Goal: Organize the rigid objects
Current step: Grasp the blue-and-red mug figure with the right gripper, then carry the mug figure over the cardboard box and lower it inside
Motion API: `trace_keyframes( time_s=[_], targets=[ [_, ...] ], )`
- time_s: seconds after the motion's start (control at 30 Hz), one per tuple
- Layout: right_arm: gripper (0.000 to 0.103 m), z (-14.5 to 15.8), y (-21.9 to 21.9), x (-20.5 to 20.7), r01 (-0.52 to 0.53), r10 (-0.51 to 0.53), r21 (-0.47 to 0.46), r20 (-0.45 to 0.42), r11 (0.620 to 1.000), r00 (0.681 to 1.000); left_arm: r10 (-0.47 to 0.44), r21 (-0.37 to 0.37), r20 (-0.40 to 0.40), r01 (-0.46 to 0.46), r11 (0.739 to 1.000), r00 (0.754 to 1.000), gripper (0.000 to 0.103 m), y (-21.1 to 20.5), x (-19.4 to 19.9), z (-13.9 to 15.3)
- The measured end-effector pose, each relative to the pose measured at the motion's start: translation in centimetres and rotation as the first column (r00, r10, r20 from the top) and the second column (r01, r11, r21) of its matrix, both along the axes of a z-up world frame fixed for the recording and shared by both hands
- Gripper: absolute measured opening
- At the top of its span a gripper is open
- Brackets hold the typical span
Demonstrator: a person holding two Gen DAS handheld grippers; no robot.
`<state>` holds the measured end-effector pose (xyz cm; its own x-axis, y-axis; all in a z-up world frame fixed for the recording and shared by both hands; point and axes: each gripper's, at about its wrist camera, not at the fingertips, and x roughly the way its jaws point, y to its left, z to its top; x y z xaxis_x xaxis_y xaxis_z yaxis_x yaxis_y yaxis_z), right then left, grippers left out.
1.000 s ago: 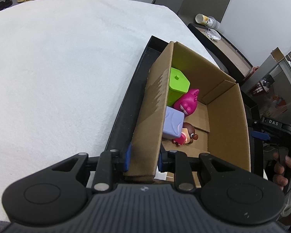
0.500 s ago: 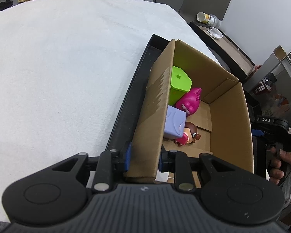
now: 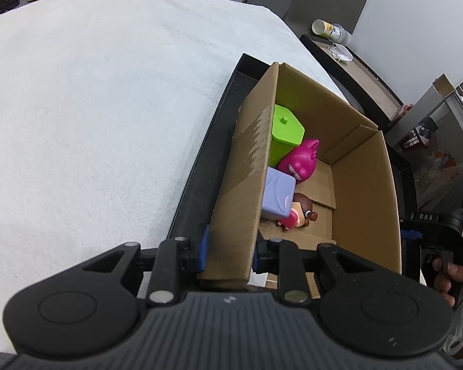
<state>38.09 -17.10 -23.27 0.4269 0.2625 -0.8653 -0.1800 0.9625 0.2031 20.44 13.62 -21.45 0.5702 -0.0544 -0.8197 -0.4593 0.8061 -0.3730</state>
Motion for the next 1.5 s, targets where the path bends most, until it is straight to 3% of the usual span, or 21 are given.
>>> trace_keyframes(
  time_s=[0.2,0.33,0.43,0.77,0.93,1.13,1.5],
  targets=[
    [0.035,0.1,-0.3,-0.8,0.010,-0.011,-0.053,-0.010,0.999,1.000,-0.003,0.000,0.004,0.003,1.000,1.000,0.025,-0.1,-0.1,0.2],
    [0.057,0.2,0.1,-1.0,-0.003,0.003,-0.067,0.001,0.998,1.000,-0.003,0.000,0.005,0.003,1.000,1.000,0.025,-0.1,-0.2,0.2],
    [0.061,-0.1,0.4,-0.9,0.008,-0.008,-0.097,0.001,0.995,1.000,-0.005,0.001,0.007,0.005,1.000,1.000,0.025,-0.1,-0.3,0.2],
    [0.060,-1.2,1.2,-0.7,0.031,-0.027,-0.156,0.024,0.987,0.999,-0.004,0.002,0.006,0.004,1.000,1.000,0.025,-0.1,-0.3,0.2],
    [0.038,-1.0,1.4,-1.1,0.027,-0.026,-0.179,0.009,0.983,1.000,-0.004,0.002,0.006,0.004,1.000,1.000,0.025,-0.1,-0.3,0.3],
    [0.038,-0.6,0.4,-1.4,0.043,-0.047,-0.132,-0.028,0.990,0.999,-0.002,-0.005,0.008,0.002,1.000,1.000,0.025,0.0,-0.4,0.3],
    [0.038,2.5,-0.3,-3.2,0.015,-0.015,-0.088,0.005,0.996,1.000,-0.004,-0.007,0.012,0.004,1.000,1.000,0.025,0.0,-0.4,0.4]
  ],
)
